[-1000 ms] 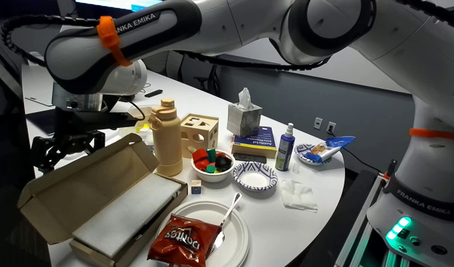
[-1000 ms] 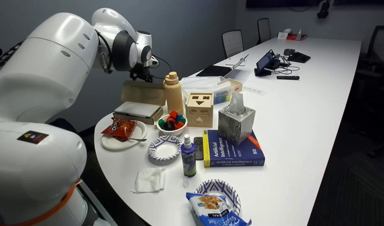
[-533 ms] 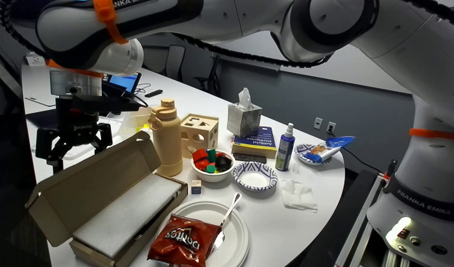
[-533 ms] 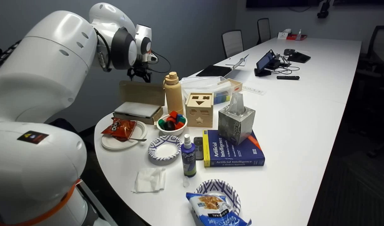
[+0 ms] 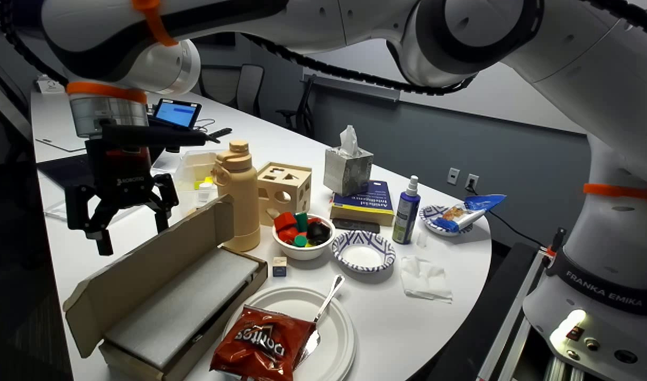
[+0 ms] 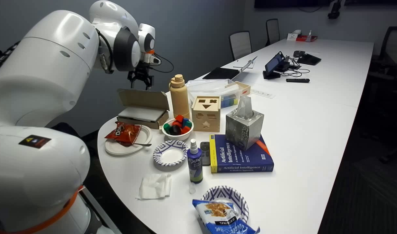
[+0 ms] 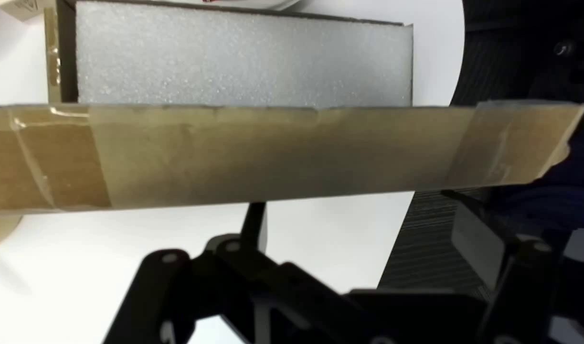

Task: Close the brown box.

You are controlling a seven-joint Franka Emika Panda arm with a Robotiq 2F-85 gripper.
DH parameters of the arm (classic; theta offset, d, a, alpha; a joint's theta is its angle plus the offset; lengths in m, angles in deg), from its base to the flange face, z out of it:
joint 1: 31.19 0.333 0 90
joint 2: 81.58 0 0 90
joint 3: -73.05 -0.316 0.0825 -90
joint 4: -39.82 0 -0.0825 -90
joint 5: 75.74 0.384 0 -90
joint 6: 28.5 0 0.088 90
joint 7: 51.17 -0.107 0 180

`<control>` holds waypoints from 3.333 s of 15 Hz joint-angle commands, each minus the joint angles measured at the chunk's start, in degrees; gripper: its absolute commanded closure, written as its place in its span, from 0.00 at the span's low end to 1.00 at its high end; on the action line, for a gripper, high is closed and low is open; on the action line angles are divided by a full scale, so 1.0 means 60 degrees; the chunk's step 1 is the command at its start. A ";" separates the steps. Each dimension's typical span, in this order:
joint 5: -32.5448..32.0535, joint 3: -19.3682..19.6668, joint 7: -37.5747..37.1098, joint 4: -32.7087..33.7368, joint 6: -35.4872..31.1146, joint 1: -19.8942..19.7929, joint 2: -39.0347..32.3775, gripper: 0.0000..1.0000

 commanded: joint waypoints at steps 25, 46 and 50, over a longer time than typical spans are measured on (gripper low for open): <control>-0.0093 0.0206 -0.5562 -0.1223 0.1989 0.0460 0.0503 0.00; -0.2157 0.1012 -0.5849 -0.0453 0.1768 0.1431 -0.0856 0.00; -0.2643 0.1032 -0.5688 -0.0497 0.1271 0.1583 -0.1073 0.00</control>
